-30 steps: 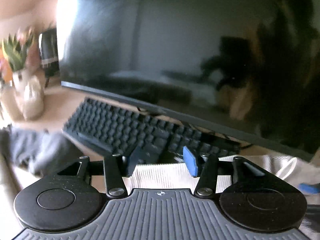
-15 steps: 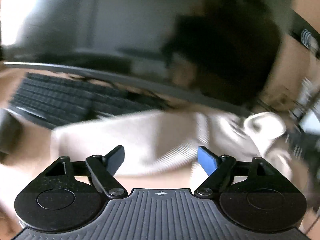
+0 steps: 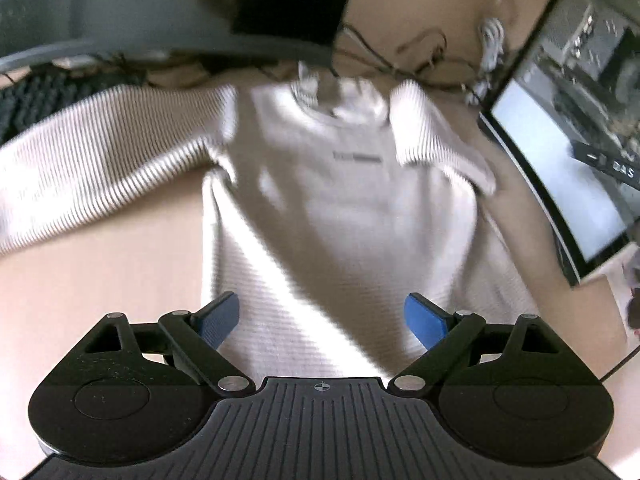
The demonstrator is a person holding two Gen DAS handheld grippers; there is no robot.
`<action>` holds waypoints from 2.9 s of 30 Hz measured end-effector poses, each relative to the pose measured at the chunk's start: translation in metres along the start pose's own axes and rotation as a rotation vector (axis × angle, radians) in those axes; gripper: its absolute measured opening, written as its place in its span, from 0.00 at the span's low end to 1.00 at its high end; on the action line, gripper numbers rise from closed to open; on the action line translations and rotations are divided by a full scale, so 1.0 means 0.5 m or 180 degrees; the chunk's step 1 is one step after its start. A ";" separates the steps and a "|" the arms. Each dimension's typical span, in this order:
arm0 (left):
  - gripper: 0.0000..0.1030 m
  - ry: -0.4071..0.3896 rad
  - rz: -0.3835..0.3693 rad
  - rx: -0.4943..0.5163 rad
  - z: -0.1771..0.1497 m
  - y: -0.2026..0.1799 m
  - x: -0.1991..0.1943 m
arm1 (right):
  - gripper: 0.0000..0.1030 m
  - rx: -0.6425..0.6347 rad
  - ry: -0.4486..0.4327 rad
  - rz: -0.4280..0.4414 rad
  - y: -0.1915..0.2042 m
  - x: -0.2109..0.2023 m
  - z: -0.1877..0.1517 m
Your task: Fold clothes
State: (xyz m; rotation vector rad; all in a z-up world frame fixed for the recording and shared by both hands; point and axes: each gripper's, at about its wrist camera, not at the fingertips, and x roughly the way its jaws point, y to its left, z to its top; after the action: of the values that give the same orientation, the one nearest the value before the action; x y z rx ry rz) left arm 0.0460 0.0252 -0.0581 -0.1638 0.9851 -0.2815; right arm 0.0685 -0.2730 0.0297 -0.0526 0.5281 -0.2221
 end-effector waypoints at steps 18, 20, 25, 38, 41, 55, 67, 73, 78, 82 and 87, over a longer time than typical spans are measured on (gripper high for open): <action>0.91 0.0206 -0.0015 -0.0141 -0.041 0.050 0.017 | 0.31 -0.1453 0.0322 0.0555 0.326 0.244 -0.062; 0.91 0.0198 -0.0030 -0.0193 -0.032 0.056 0.021 | 0.15 -0.1249 0.0235 0.0407 0.281 0.222 -0.037; 0.91 0.0160 -0.0114 -0.0252 -0.021 0.073 0.024 | 0.15 -0.0900 -0.0060 -0.0644 0.122 0.174 0.029; 0.91 0.0068 -0.0351 0.0068 -0.040 0.053 -0.004 | 0.45 0.0565 0.0722 0.0573 0.114 0.020 -0.127; 0.91 0.0051 -0.0190 0.0178 -0.058 0.059 0.010 | 0.45 0.0589 0.1013 0.0614 0.156 0.024 -0.195; 0.94 -0.0516 0.0631 0.0132 -0.164 -0.105 -0.191 | 0.87 0.0258 0.0181 0.1241 0.150 -0.248 -0.220; 0.95 -0.0702 0.0754 -0.0059 -0.255 -0.187 -0.272 | 0.97 0.0522 0.0390 0.1123 0.082 -0.370 -0.270; 0.95 -0.0611 0.0655 -0.0013 -0.264 -0.197 -0.265 | 0.97 0.0465 0.0458 0.1128 0.083 -0.380 -0.281; 0.95 -0.0544 0.0636 -0.0031 -0.266 -0.194 -0.258 | 0.98 0.0448 0.0504 0.1128 0.083 -0.377 -0.281; 0.95 -0.0476 0.0636 -0.0074 -0.265 -0.188 -0.251 | 0.98 0.0456 0.0576 0.1136 0.083 -0.368 -0.281; 0.95 -0.0425 0.0620 -0.0063 -0.264 -0.190 -0.243 | 0.98 0.0450 0.0628 0.1146 0.081 -0.364 -0.281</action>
State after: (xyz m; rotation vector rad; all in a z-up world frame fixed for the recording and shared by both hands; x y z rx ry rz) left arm -0.1431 -0.0293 -0.0083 -0.1025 0.8645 -0.0812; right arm -0.1476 -0.1918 -0.0062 0.2027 0.7061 0.0890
